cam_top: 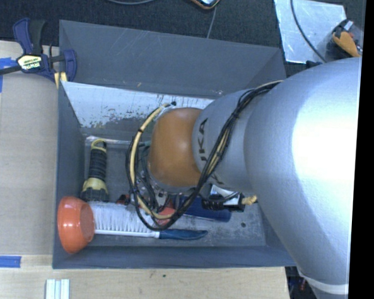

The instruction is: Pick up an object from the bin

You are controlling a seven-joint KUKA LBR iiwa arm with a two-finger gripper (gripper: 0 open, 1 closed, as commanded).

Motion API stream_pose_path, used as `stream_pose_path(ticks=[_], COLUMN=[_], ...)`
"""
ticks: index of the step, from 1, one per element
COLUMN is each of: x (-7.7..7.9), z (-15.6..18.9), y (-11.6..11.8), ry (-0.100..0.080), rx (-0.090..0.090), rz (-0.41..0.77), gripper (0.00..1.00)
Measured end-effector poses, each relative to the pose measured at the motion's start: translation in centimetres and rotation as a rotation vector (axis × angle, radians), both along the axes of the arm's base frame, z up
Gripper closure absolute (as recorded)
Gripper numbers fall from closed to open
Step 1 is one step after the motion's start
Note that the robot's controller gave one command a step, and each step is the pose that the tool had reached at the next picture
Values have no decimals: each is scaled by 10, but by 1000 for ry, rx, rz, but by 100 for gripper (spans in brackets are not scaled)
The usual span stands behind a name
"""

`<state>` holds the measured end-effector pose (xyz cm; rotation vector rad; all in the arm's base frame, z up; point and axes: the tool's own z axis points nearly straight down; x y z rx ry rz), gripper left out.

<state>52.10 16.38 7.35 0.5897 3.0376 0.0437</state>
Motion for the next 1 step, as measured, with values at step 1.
stream_pose_path(ticks=[1], x=[0], z=[0], y=[0], ry=[0], rx=[0], rz=[0], gripper=[100])
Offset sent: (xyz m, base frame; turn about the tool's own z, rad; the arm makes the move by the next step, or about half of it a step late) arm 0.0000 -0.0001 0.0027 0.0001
